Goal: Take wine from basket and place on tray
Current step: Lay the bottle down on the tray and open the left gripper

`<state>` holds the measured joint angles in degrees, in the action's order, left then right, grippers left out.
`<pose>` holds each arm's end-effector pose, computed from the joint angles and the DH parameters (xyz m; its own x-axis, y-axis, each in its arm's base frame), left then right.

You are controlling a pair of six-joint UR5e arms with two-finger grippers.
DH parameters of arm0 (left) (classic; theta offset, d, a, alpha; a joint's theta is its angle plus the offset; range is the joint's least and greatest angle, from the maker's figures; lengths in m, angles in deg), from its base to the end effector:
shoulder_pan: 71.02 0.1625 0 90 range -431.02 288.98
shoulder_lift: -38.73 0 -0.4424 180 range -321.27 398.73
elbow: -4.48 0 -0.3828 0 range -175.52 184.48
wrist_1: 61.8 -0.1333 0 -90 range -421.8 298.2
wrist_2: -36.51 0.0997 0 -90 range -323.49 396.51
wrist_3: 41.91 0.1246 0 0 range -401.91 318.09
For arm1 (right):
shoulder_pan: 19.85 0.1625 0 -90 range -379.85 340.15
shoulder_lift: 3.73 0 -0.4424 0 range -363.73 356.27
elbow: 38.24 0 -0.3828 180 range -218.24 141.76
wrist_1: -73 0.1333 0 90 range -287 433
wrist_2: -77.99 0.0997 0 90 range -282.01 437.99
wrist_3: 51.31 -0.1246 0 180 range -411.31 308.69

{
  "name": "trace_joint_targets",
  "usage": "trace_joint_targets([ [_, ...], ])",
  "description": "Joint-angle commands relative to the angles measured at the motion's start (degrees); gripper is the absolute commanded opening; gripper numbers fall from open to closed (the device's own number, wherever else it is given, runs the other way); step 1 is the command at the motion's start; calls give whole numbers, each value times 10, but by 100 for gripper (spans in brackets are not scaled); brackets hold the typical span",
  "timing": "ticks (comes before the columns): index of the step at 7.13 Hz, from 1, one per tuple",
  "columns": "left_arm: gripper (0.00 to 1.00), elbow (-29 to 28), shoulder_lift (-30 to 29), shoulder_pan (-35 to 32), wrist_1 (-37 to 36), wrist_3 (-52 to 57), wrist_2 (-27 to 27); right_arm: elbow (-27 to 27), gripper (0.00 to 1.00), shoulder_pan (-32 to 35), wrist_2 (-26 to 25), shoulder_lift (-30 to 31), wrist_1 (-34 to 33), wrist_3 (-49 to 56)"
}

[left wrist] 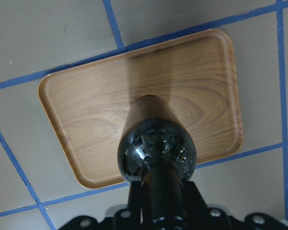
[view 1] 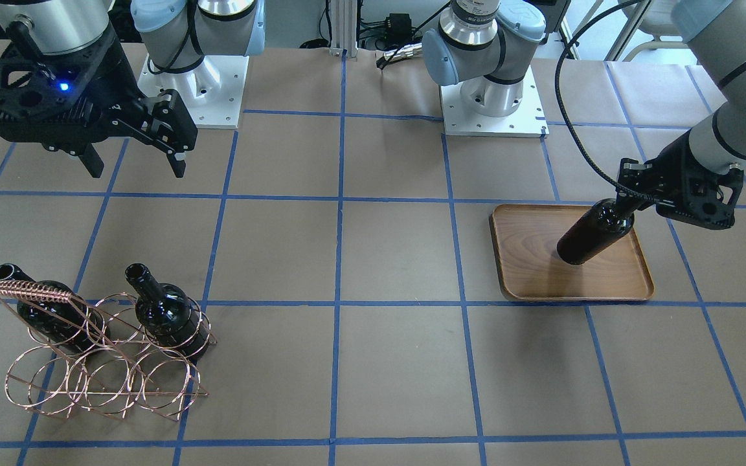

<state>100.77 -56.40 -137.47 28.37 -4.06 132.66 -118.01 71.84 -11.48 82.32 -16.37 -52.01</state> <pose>0.0848 -0.4949 0.3859 -0.9666 0.2529 0.0404 0.2555 0.9407 0.2230 0.1498 -0.5183 0.5315 -0.9998 -0.0182 -0.0104 -0.0171 0.9950 -0.0983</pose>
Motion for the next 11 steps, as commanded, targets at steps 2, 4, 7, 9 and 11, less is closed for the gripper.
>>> trace_joint_targets([
  [2,0,0,-7,0,1,-1,6,0,100,0,1,0,0,0],
  [4,36,-1,-10,0,-1,-1,4,-1,100,0,1,0,0,0],
  [7,100,-9,14,-4,14,-19,5,-4,100,1,2,1,0,0],
  [9,100,-47,58,-13,80,-105,4,-5,100,0,2,1,-1,0],
  [11,100,-100,84,-34,131,-141,-3,-5,100,0,2,0,-1,0],
])
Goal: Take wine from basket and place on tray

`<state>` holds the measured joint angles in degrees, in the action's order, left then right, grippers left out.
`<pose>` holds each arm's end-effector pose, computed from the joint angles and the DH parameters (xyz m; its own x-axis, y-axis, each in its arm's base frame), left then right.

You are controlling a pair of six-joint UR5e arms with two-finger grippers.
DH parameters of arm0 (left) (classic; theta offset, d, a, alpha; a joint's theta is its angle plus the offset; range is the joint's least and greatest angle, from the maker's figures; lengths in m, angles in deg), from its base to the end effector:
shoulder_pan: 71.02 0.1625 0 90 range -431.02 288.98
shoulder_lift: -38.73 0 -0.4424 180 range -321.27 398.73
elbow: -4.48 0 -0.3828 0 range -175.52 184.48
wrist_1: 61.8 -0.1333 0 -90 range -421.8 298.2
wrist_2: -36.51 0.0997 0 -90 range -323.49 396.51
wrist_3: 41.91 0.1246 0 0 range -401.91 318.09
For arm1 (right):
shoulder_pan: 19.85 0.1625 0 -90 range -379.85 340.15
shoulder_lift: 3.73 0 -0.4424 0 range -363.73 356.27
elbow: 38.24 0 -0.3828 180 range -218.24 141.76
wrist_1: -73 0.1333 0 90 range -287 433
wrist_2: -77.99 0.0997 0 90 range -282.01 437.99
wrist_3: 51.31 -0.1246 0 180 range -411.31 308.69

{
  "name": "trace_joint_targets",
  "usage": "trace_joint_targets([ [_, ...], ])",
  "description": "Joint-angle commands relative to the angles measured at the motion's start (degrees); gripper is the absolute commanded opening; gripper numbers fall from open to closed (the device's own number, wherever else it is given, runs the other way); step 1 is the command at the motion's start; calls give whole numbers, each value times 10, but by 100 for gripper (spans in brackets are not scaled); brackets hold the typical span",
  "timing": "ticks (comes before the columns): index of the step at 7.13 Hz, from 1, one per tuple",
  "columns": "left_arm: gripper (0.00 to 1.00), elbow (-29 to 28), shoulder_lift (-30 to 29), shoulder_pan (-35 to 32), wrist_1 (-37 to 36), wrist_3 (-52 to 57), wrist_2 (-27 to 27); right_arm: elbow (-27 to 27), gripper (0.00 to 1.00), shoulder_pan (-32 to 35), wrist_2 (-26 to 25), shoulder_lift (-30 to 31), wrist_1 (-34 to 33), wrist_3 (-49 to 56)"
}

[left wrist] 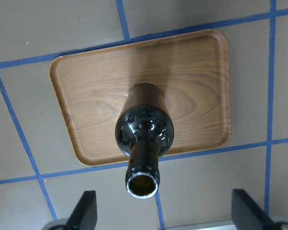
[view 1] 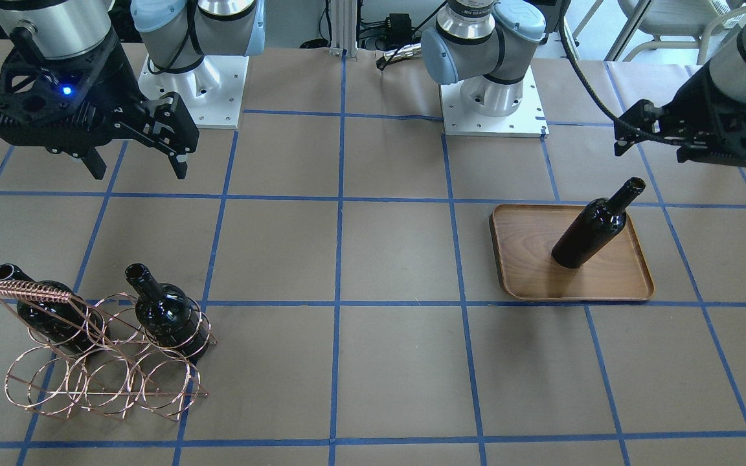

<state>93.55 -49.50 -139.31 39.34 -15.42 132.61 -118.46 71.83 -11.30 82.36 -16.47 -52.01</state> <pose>0.0546 -0.4617 0.4855 -0.9952 0.0937 -0.0286 0.0871 0.9801 0.1782 0.1501 -0.5176 0.5282 -0.9997 -0.0183 -0.0135 -0.0170 0.9955 -0.0929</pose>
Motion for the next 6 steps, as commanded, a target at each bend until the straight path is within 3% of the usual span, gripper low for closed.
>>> trace_joint_targets([
  [1,100,-33,17,-60,7,-70,-5,0,100,0,0,0,0,0],
  [3,100,-32,16,-167,-25,-172,-5,0,100,0,0,0,0,1],
  [5,100,-31,20,-206,-28,-210,-68,0,100,0,0,0,-2,0],
  [6,100,-28,24,-207,-28,-216,-69,0,100,0,0,0,-2,0],
])
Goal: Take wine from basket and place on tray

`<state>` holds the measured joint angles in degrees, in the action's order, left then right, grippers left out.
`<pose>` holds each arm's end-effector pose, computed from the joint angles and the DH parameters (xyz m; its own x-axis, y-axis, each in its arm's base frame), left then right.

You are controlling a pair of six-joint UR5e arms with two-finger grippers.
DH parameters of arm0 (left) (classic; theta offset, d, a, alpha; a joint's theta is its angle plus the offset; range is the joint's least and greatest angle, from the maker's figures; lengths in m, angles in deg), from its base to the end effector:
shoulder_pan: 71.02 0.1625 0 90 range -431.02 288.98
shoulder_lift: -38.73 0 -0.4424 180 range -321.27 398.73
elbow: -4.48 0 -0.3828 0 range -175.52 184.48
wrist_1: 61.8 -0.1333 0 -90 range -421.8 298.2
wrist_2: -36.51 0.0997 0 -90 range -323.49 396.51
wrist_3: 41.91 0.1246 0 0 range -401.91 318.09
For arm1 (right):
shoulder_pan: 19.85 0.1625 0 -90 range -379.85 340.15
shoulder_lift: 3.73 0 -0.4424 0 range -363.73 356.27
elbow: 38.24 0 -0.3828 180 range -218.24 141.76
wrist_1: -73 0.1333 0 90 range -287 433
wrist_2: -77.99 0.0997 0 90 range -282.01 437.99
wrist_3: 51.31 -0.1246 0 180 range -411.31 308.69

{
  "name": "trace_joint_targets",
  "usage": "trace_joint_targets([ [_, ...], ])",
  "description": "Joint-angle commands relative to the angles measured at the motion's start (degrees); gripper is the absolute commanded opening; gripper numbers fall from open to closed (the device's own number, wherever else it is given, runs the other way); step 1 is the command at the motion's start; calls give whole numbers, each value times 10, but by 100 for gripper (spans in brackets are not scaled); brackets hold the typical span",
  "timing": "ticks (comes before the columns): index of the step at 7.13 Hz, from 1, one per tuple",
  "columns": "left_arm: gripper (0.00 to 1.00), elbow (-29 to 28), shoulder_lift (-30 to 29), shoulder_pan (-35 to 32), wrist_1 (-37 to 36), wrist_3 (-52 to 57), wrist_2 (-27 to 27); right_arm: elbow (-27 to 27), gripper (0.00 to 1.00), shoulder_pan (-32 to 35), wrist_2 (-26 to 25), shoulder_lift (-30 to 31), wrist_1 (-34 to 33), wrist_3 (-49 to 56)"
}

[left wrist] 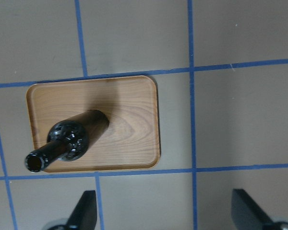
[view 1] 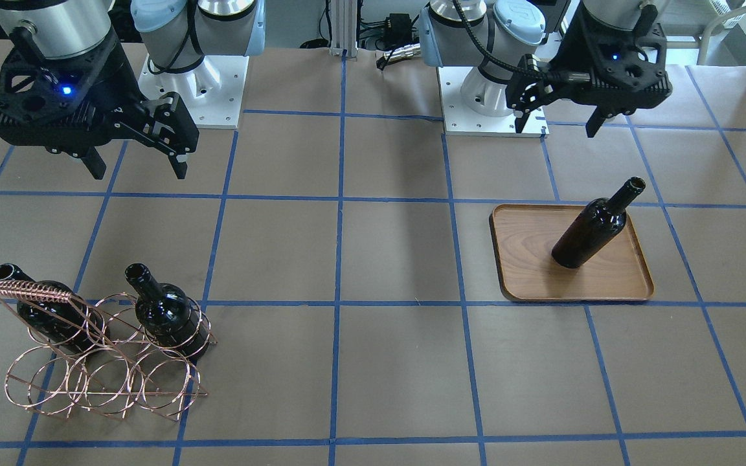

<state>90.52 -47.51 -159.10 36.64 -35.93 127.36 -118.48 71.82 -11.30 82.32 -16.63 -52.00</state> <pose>-0.1164 -0.4526 0.5295 -0.9974 0.0710 -0.0134 0.0708 0.9974 0.0140 0.1500 -0.5182 0.5280 -0.9997 -0.0183 -0.0135 -0.0170 0.9954 -0.0946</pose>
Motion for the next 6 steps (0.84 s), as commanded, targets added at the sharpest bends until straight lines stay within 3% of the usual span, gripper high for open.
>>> trace_joint_targets([
  [1,100,7,7,-10,1,-11,-14,0,100,0,-1,0,0,0],
  [6,100,11,7,-9,-1,-5,-12,-1,100,0,0,-1,-1,1],
])
